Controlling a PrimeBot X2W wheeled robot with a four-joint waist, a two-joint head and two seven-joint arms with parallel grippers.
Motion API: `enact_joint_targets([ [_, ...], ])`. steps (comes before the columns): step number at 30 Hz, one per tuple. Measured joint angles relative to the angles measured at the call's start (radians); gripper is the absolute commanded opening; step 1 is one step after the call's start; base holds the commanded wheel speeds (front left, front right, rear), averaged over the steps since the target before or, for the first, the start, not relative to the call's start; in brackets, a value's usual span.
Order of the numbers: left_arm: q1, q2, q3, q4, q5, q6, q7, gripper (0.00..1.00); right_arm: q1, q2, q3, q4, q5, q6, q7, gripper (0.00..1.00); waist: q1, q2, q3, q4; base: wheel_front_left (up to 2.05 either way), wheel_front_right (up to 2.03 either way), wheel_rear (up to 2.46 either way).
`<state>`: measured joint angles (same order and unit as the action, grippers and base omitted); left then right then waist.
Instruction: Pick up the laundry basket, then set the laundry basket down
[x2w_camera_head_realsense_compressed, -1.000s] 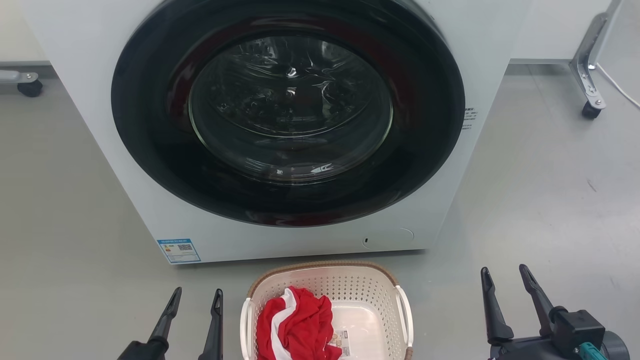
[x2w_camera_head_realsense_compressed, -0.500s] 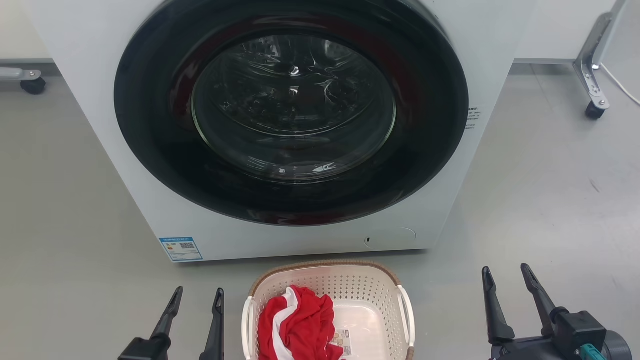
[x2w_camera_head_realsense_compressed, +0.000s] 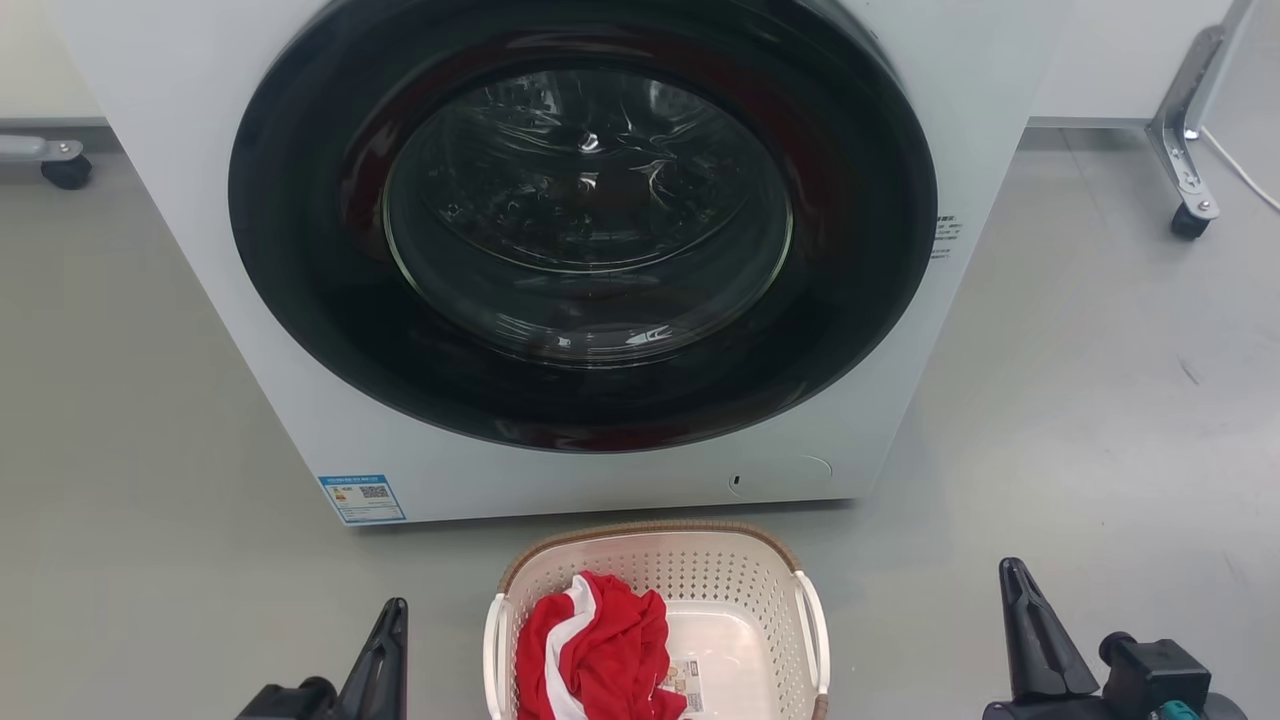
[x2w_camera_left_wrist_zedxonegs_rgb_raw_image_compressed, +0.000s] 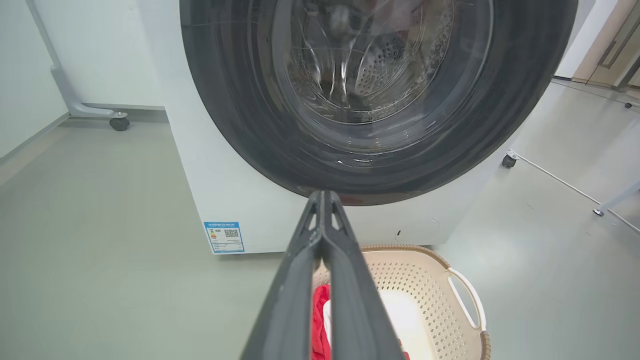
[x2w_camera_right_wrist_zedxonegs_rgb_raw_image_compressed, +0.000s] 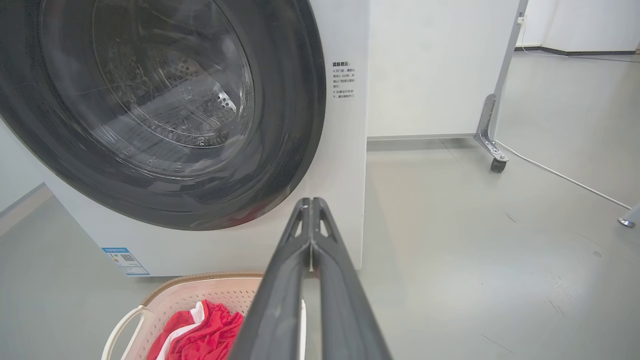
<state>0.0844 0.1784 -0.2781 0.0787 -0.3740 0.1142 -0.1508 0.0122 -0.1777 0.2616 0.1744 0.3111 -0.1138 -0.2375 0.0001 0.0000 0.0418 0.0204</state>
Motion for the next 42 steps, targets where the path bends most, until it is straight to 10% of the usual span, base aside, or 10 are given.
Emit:
enact_joint_targets([
  [42,-0.058,-0.056,0.158,0.088,-0.518,-0.098,0.119,0.0,-0.038,0.058,-0.17,0.053,0.55,0.097,0.158,0.0,0.0,0.0,-0.017,-0.009,0.0,0.0,0.0],
])
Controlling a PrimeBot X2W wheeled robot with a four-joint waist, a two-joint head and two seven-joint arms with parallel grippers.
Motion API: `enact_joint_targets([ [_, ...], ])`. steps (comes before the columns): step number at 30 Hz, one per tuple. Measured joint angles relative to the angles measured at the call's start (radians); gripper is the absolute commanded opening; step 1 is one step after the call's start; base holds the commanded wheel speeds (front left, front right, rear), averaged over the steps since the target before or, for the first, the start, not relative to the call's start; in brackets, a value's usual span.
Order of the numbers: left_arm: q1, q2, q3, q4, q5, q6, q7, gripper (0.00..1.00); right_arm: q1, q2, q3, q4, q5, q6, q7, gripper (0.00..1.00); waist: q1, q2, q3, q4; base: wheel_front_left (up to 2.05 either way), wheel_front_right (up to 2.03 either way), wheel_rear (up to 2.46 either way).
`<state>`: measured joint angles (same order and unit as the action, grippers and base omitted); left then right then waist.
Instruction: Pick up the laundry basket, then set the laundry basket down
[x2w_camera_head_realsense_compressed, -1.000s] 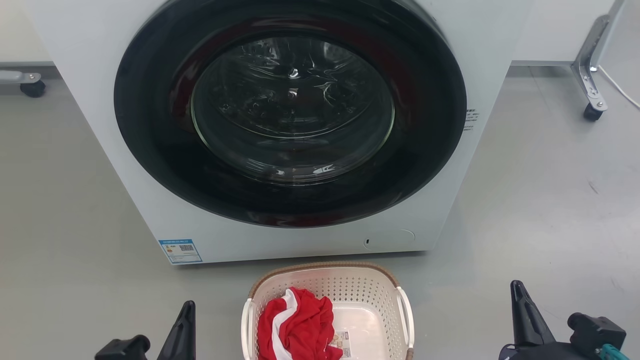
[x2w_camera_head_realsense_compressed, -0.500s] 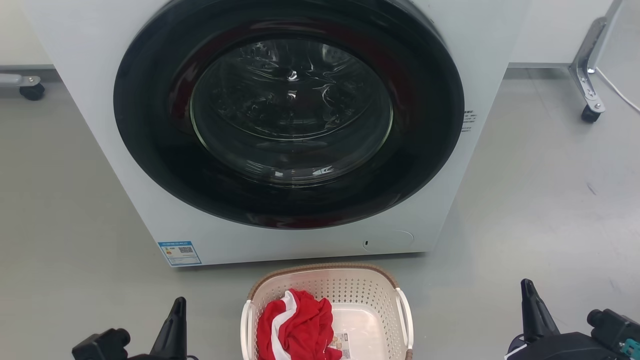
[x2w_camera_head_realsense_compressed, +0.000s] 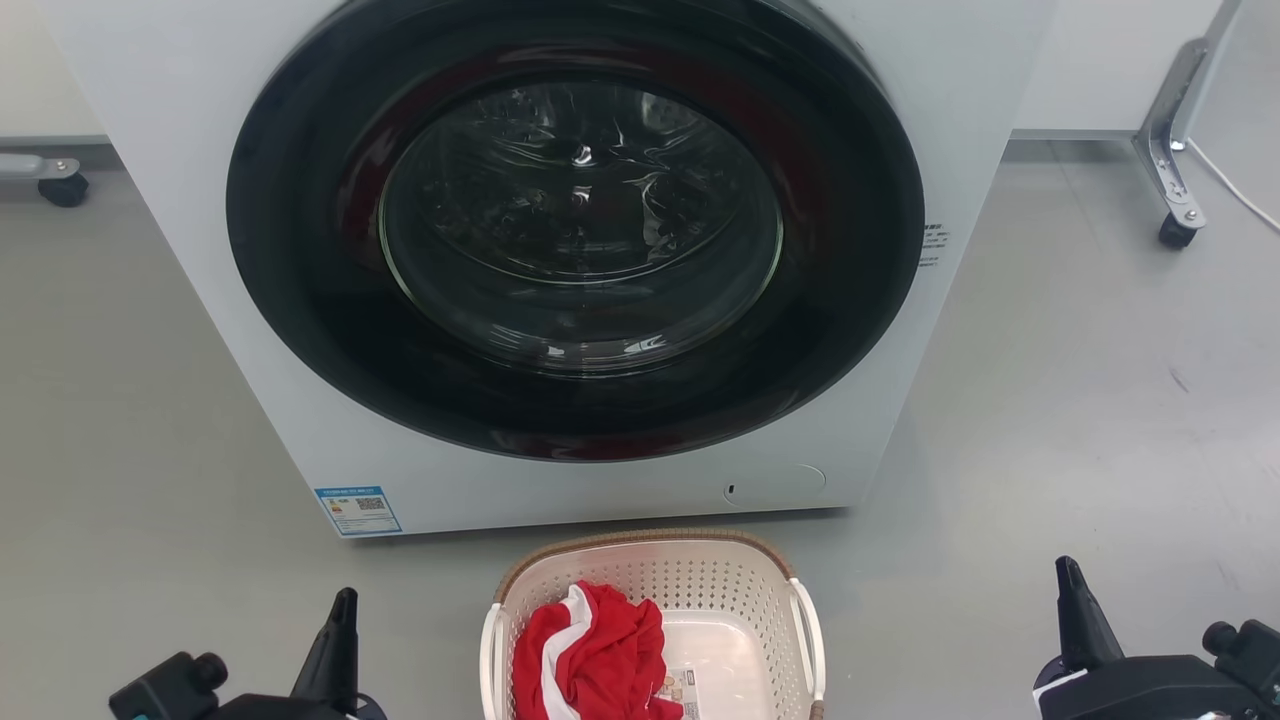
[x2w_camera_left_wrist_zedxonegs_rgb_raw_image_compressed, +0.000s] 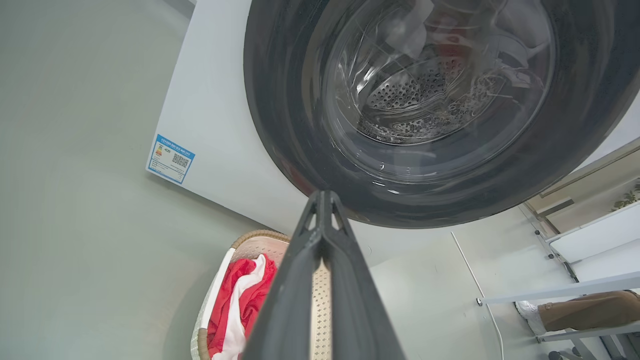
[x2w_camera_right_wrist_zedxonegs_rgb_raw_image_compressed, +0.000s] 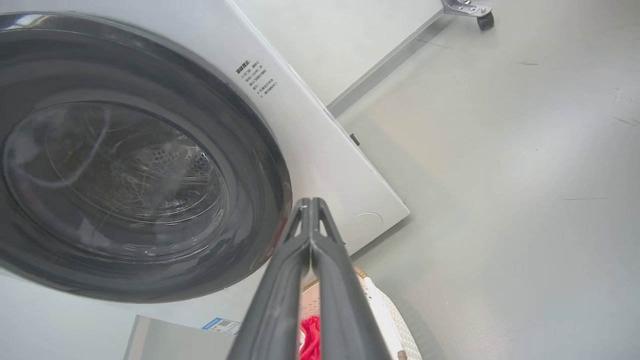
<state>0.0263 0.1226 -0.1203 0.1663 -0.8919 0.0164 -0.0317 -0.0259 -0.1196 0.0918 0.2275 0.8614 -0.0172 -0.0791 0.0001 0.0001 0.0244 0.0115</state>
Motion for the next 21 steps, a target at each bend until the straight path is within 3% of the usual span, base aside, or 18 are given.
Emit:
enact_joint_targets([
  [21,-0.035,-0.029,0.077,0.048,-0.255,-0.046,0.055,0.0,-0.025,0.027,-0.083,0.025,0.271,0.049,0.071,0.0,0.0,0.0,-0.008,-0.004,0.0,0.0,0.0],
])
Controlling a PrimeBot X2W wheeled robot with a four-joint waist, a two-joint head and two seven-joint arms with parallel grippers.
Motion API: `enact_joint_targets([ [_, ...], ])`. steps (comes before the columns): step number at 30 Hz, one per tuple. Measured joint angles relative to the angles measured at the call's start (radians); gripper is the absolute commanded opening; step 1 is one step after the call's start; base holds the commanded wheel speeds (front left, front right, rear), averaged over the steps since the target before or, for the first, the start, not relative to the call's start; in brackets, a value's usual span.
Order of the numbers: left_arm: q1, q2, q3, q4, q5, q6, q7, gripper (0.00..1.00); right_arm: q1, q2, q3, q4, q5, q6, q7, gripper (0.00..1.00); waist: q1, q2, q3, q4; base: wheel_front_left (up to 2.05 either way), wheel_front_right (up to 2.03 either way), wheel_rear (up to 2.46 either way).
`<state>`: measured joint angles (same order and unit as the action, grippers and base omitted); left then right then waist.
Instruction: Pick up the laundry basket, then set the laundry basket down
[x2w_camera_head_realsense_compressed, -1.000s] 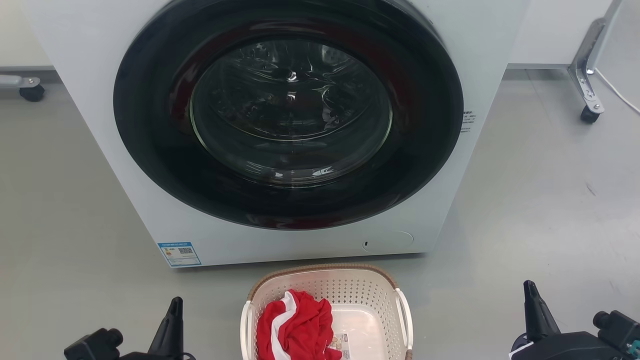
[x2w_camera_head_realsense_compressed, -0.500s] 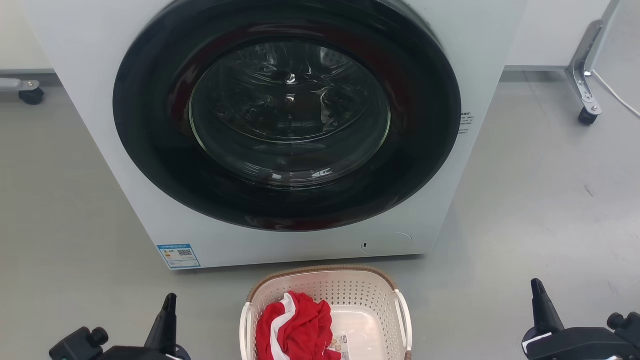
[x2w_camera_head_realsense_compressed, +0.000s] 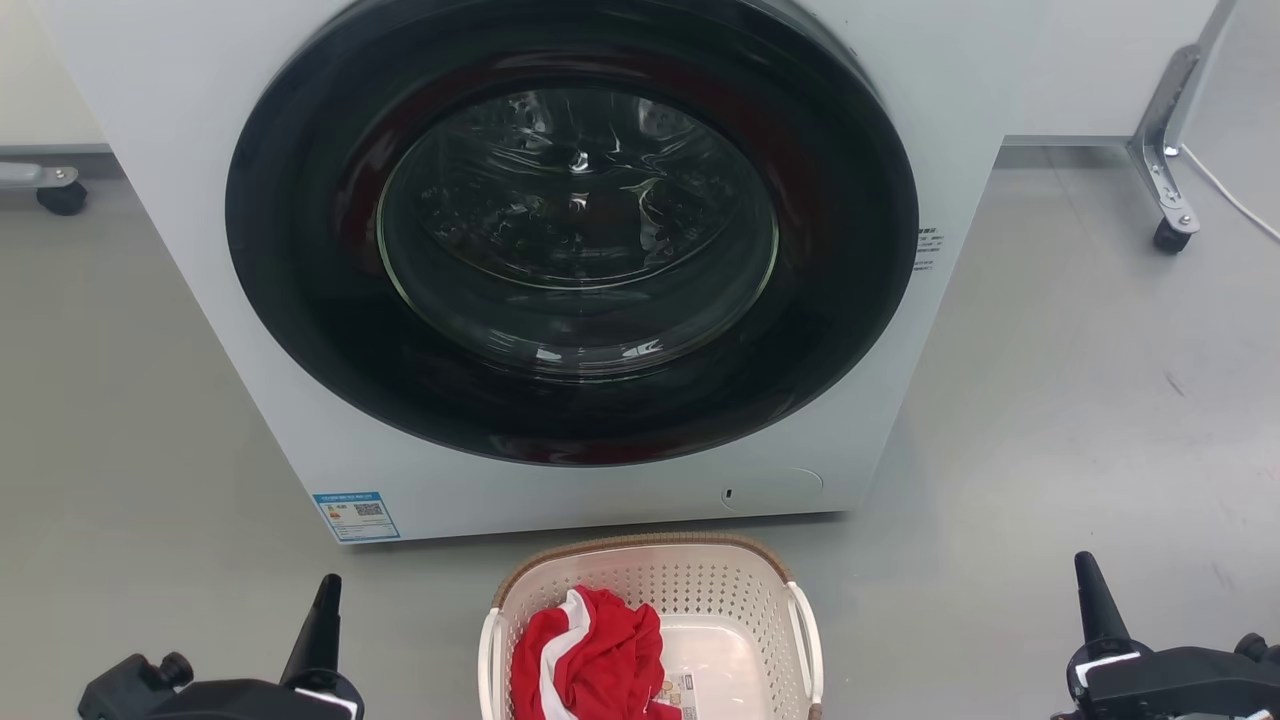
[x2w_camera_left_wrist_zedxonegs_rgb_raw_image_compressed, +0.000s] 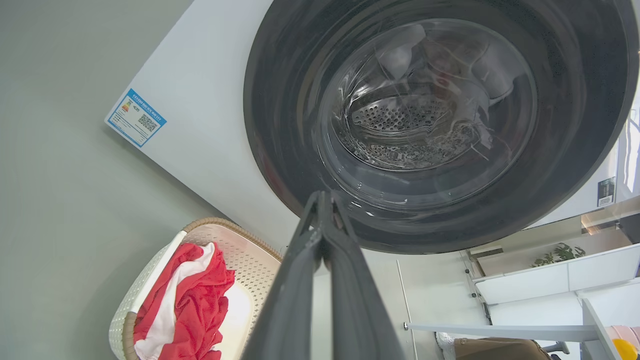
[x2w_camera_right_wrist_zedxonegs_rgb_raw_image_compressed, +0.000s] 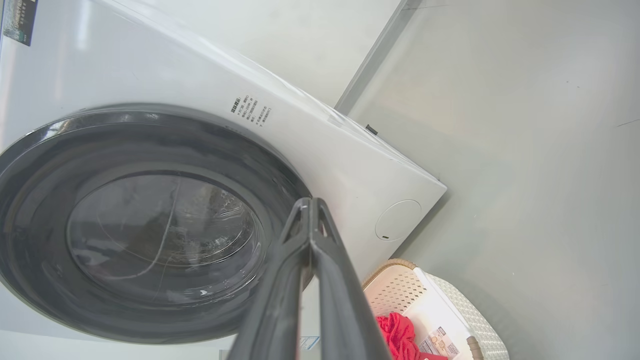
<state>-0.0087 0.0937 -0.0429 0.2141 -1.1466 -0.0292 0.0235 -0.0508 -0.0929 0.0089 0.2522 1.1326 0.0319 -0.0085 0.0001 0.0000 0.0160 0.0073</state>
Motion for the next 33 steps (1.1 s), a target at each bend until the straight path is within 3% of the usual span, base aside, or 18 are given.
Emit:
enact_joint_targets([
  [33,-0.06,-0.044,0.122,0.072,-0.406,-0.086,0.081,0.0,-0.03,0.043,-0.128,0.043,0.416,0.077,0.11,0.0,0.0,0.0,-0.013,-0.007,0.0,0.0,0.0],
])
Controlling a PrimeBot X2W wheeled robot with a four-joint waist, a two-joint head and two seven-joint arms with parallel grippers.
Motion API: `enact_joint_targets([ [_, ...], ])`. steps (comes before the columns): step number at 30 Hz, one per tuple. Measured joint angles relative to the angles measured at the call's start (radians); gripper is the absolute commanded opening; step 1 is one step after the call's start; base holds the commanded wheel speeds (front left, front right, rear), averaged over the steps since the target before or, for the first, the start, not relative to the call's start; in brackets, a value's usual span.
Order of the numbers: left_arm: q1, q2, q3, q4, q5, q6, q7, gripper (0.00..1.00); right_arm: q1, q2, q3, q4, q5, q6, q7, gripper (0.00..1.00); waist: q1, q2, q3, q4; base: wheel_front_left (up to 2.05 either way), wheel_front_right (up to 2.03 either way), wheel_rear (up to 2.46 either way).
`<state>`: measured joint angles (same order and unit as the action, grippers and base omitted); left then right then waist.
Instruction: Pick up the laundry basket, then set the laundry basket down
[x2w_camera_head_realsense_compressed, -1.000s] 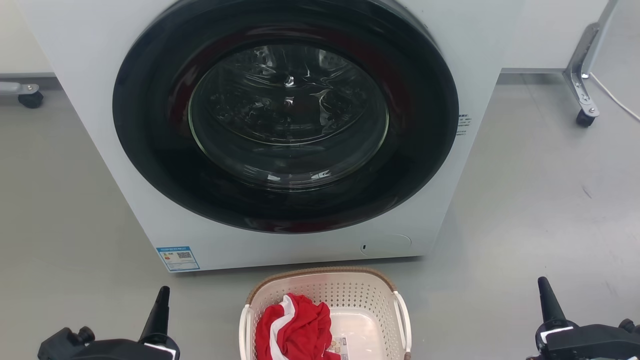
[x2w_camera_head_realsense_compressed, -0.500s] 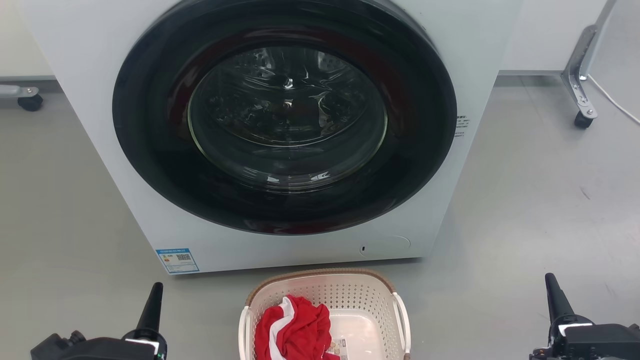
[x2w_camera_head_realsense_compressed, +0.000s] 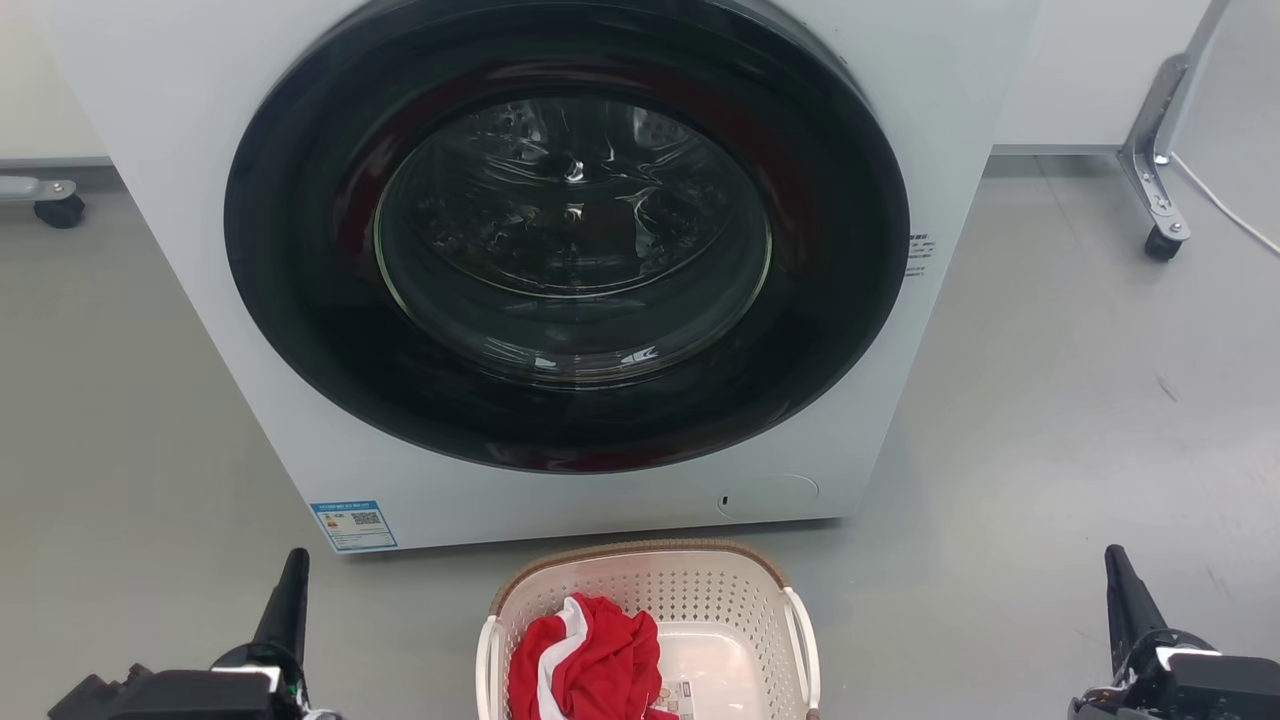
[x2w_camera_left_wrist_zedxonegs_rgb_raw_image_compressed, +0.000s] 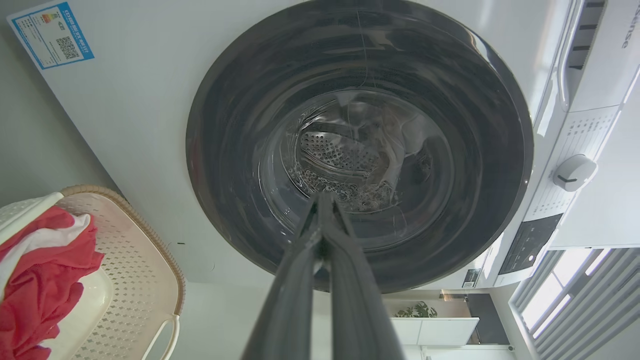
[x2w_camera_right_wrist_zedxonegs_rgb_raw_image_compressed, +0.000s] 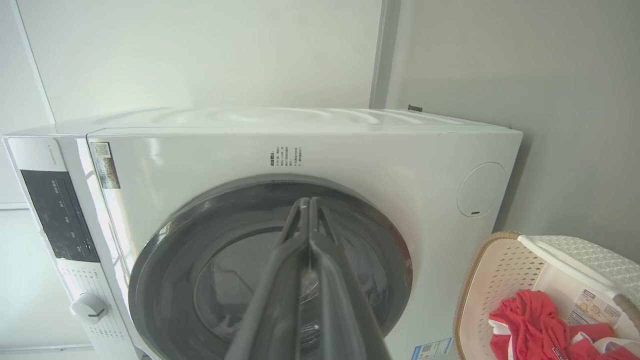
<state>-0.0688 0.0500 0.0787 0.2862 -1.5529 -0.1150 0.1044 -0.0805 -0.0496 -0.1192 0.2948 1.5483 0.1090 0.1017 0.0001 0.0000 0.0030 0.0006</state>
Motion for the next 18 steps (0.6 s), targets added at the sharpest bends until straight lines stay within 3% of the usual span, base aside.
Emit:
enact_joint_targets([
  [4,-0.01,-0.006,0.011,0.005,-0.036,-0.002,0.009,0.0,-0.009,0.004,-0.013,0.004,0.047,0.01,0.012,0.0,0.0,0.0,-0.001,-0.001,0.0,0.0,0.0],
  [18,-0.01,-0.007,0.012,0.007,-0.048,-0.008,0.009,0.0,-0.011,0.005,-0.014,0.004,0.048,0.01,0.012,0.0,0.0,0.0,-0.001,-0.001,0.0,0.0,0.0],
])
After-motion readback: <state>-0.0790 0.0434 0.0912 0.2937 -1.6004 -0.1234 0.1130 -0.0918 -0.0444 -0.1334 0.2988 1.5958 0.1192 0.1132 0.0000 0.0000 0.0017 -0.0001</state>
